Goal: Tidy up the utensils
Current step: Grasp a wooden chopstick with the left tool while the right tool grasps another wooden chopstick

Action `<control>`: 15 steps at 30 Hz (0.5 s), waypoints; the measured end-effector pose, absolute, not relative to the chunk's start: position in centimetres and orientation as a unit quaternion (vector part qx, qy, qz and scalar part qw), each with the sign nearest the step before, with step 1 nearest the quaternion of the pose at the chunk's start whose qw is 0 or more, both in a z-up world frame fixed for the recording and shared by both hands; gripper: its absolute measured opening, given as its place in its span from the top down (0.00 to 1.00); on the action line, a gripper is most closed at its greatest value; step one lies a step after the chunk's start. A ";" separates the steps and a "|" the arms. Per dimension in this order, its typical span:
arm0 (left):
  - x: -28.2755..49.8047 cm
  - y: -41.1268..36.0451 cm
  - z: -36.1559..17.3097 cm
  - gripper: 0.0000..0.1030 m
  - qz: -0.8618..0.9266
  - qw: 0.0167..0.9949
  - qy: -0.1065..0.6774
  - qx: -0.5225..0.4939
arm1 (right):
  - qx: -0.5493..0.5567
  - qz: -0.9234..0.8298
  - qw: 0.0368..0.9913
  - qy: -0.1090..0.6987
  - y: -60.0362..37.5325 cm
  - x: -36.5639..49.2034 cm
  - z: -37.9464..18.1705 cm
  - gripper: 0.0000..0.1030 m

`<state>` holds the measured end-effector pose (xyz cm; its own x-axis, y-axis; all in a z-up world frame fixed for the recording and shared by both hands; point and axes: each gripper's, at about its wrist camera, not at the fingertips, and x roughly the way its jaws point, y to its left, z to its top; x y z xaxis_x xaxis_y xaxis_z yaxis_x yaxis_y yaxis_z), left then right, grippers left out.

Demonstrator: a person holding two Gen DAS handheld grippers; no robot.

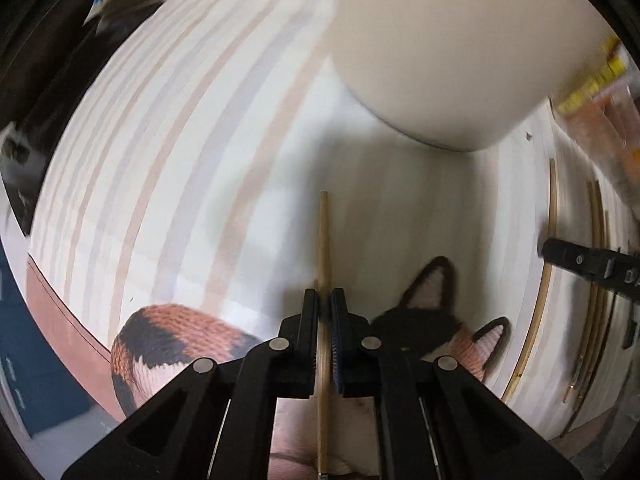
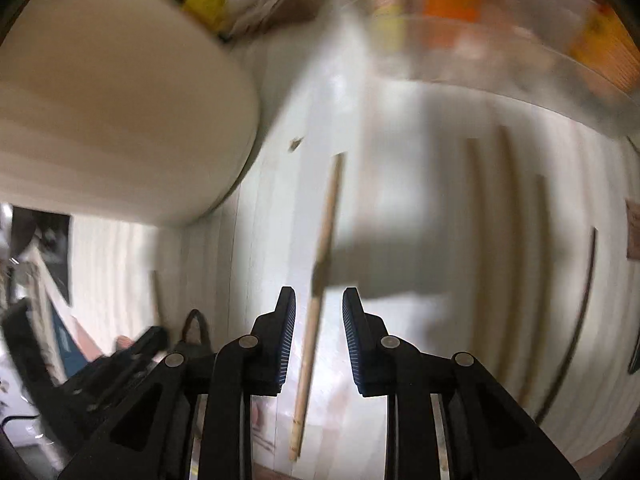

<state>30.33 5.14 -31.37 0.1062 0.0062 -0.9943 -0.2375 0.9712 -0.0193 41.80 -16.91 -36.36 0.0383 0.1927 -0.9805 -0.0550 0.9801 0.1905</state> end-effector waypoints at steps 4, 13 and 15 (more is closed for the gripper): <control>30.2 6.3 -31.4 0.96 0.063 0.736 0.667 -0.099 | 0.002 0.089 0.710 0.698 -15.1 41.3 -36.5 0.93; 29.7 6.9 -31.5 0.93 0.020 0.736 0.674 -0.060 | -0.079 0.112 0.671 0.729 -14.1 38.9 -36.7 0.93; 29.6 6.7 -31.4 0.93 0.015 0.735 0.676 -0.054 | -0.084 0.108 0.665 0.735 -13.7 39.0 -36.8 0.93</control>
<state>29.65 6.71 -31.43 0.0860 -0.0515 -0.9950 -0.0942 0.9938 -0.0596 39.04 -13.66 -36.80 -0.1027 0.0202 -0.9945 -0.2667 0.9626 0.0471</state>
